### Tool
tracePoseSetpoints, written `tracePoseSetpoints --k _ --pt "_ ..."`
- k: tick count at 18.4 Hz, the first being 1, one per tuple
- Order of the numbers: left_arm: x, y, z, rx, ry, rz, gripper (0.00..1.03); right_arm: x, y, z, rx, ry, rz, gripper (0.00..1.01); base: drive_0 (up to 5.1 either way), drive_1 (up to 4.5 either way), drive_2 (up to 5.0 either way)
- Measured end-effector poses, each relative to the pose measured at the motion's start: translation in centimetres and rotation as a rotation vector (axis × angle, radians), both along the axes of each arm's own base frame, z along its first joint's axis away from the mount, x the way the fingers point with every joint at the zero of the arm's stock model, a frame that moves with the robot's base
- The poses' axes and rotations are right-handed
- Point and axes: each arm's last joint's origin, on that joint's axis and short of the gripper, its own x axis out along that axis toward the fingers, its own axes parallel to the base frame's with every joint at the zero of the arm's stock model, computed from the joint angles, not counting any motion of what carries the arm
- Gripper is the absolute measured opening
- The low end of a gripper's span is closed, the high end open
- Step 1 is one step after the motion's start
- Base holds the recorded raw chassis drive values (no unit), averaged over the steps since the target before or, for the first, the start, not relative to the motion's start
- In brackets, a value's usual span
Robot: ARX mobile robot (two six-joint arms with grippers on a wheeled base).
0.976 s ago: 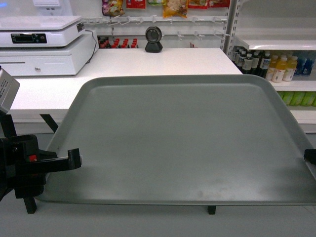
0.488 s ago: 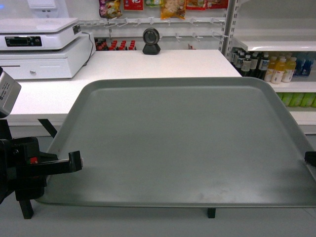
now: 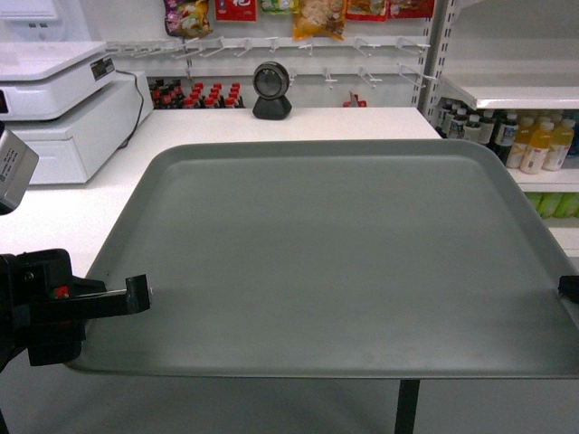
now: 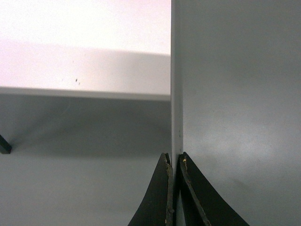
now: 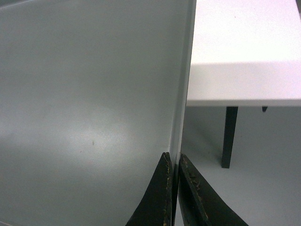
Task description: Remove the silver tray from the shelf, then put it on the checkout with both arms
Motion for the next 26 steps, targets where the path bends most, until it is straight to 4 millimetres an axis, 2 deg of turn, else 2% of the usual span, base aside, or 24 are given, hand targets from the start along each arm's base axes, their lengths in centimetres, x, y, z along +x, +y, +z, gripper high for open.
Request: tracePoseSetpoints --k 9,16,18,20,21,24,26 --pt "0.0 0.0 0.0 -0.001 -0.002 0.0 0.03 0.0 0.0 0.0 0.0 -0.002 -0.001 0.03 -0.1 4.22 -4.4" --pt "0.0 0.0 0.0 -0.001 -0.001 0.0 0.03 0.0 0.0 0.0 0.0 -0.001 -0.002 0.03 0.0 0.0 0.0" --pt "0.7 0.0 0.3 0.018 0.13 0.073 0.03 0.1 0.1 0.0 0.006 0.054 0.045 0.03 0.0 0.0 0.0" --pt "2.3 0.8 0.4 -0.019 0.193 0.103 0.03 1.9 0.4 0.2 0.027 0.154 0.12 0.03 0.0 0.0 0.0" --pt "3.6 1.6 0.3 -0.043 0.186 0.112 0.03 3.5 0.7 0.6 0.035 0.167 0.145 0.03 0.0 0.0 0.0" --pt "7.7 3.3 0.8 -0.055 0.143 0.103 0.03 8.0 1.8 1.4 0.017 0.128 0.181 0.03 0.0 0.0 0.0" --pt "10.2 4.4 0.5 -0.045 0.142 0.099 0.03 10.9 2.8 1.0 0.012 0.147 0.196 0.03 0.0 0.0 0.0"
